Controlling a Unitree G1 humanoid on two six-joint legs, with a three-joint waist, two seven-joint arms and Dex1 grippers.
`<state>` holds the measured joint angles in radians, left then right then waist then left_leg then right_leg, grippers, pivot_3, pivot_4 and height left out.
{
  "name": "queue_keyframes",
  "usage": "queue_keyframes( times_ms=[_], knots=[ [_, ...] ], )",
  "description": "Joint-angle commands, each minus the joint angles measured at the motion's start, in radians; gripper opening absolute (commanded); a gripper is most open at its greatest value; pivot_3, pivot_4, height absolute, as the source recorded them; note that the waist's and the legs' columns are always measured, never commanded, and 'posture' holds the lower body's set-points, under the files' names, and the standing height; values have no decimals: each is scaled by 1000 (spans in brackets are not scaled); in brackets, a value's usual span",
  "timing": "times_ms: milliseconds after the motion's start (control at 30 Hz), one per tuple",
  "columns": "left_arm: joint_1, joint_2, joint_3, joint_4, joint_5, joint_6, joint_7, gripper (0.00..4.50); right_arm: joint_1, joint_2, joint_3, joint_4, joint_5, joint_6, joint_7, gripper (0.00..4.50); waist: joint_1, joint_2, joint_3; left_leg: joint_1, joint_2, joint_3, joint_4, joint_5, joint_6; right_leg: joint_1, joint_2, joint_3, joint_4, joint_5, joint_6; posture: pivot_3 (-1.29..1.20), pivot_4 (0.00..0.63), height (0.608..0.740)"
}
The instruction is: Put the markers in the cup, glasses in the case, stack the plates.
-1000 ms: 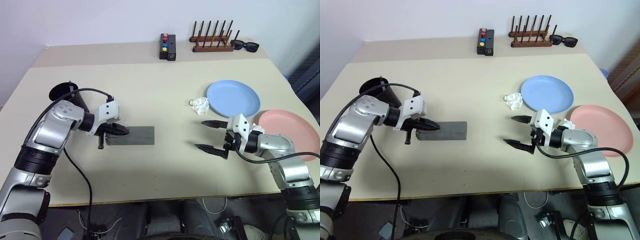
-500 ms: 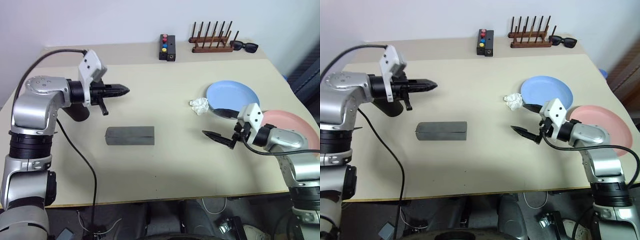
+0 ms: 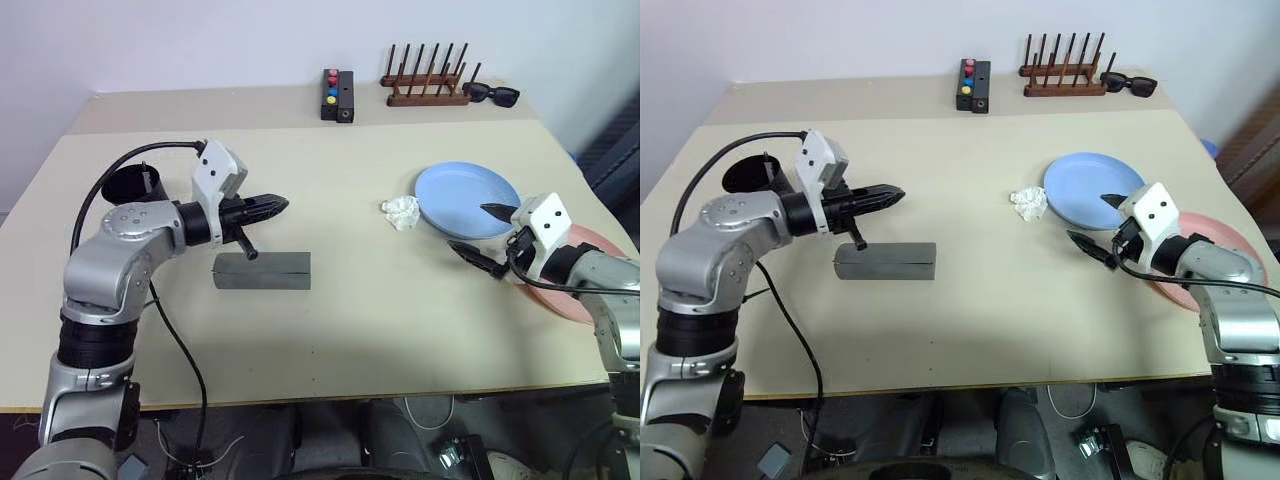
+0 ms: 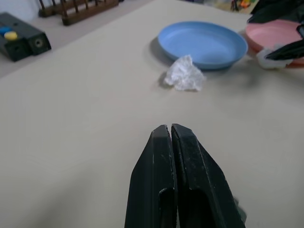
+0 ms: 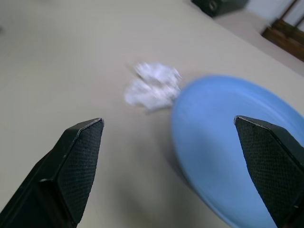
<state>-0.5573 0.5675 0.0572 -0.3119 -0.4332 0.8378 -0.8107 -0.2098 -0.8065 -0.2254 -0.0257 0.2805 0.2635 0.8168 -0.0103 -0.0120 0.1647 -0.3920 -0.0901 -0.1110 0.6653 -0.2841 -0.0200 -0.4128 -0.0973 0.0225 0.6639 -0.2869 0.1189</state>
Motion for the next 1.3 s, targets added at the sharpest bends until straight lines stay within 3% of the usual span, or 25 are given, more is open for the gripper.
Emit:
queue_keyframes(
  times_ms=[33,267,700,1067,1300],
  knots=[
    [8,-16,1,-83,-55,2,15,896,-11,-40,-45,10,-18,1,-19,4500,1,0,0,0,0,0,0,0,0,0,0,0,0,0,0,0,150,740],
    [15,-43,-28,-97,-79,4,57,4430,-21,-78,-70,63,-25,41,-29,4500,1,0,0,0,0,0,0,0,0,1,0,0,-1,0,0,0,150,740],
    [48,-13,-146,-77,-34,-61,33,4479,57,-190,-155,96,-29,175,-19,4500,2,0,0,0,0,0,0,0,0,1,0,0,-1,0,0,0,150,740],
    [80,75,-263,-87,12,-166,-102,4479,166,-237,-214,30,10,289,59,4500,4,0,0,1,0,0,-1,0,0,2,0,0,-2,0,0,0,150,740],
    [46,31,-309,-42,54,-210,-101,4479,238,-266,-246,-4,25,333,111,4500,17,1,0,1,0,0,0,-3,4,3,0,0,-3,0,0,0,150,740]
  ],
)
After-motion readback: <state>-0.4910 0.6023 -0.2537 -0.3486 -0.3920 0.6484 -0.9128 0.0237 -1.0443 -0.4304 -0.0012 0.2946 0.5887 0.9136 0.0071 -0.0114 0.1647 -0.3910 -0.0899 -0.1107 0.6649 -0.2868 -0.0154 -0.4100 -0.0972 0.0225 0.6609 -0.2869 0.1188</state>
